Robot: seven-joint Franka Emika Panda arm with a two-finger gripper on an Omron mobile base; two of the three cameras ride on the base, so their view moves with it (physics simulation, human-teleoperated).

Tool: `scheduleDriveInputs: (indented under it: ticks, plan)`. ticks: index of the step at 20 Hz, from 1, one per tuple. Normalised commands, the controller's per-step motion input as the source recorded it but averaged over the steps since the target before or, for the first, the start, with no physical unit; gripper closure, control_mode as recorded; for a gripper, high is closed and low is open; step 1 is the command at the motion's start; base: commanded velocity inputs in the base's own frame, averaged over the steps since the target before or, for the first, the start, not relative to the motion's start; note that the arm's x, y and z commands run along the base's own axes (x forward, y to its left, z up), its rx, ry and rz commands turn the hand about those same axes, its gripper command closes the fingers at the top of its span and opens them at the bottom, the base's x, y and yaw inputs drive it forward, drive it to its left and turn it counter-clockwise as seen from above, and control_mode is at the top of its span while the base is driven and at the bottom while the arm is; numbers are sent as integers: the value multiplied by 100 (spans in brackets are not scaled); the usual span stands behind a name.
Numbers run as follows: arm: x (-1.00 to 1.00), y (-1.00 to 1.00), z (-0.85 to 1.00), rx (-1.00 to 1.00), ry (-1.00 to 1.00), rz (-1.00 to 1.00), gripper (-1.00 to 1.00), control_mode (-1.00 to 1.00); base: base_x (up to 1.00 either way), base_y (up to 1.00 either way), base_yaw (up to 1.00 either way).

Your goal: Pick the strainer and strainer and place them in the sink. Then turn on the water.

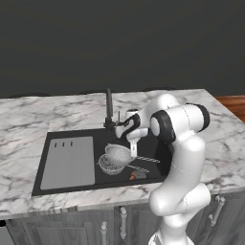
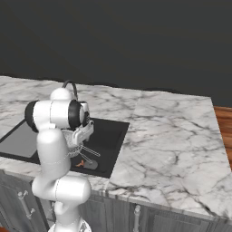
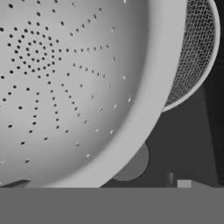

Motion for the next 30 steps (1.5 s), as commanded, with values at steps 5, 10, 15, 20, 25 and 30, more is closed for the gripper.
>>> scheduleDriveInputs:
  ticks: [5,10,15,20,25,30]
  plan:
    - [34,0,-15,0,0,-1,-100,-100,0,0,0]
    - [31,0,-17,0,0,-5,-100,-100,0,0,0]
    - [5,0,-17,0,0,-4,-100,-100,0,0,0]
    - [-8,0,-2,0,0,0,-100,-100,0,0,0]
    - [0,0,-7,0,0,0,-100,-100,0,0,0]
    - [-4,0,13,0,0,0,-100,-100,0,0,0]
